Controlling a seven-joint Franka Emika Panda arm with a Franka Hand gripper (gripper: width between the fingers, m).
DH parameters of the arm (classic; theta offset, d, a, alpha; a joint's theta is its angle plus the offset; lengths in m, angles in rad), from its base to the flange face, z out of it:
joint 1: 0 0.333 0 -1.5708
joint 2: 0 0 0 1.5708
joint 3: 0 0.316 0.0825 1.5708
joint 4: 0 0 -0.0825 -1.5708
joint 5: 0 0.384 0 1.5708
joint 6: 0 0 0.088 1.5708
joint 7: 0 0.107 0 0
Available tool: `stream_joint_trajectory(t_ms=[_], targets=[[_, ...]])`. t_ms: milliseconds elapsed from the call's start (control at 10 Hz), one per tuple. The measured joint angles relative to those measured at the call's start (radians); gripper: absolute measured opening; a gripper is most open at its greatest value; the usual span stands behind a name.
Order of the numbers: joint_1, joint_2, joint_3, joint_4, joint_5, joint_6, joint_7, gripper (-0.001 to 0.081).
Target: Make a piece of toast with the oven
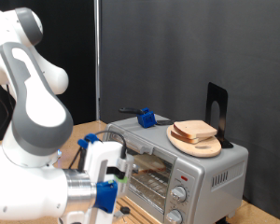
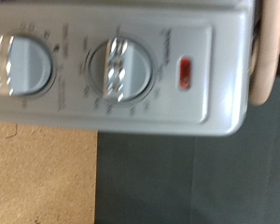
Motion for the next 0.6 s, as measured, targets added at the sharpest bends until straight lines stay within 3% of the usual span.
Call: stream_joint_trajectory(t_ms=[300, 600], targets=[[0.064, 0.1, -0.006, 0.086, -0.009, 0.085, 0.003, 0.0808], [0.116, 0.186, -0.016, 0.145, -0.034, 0.105, -0.008, 0.0808]])
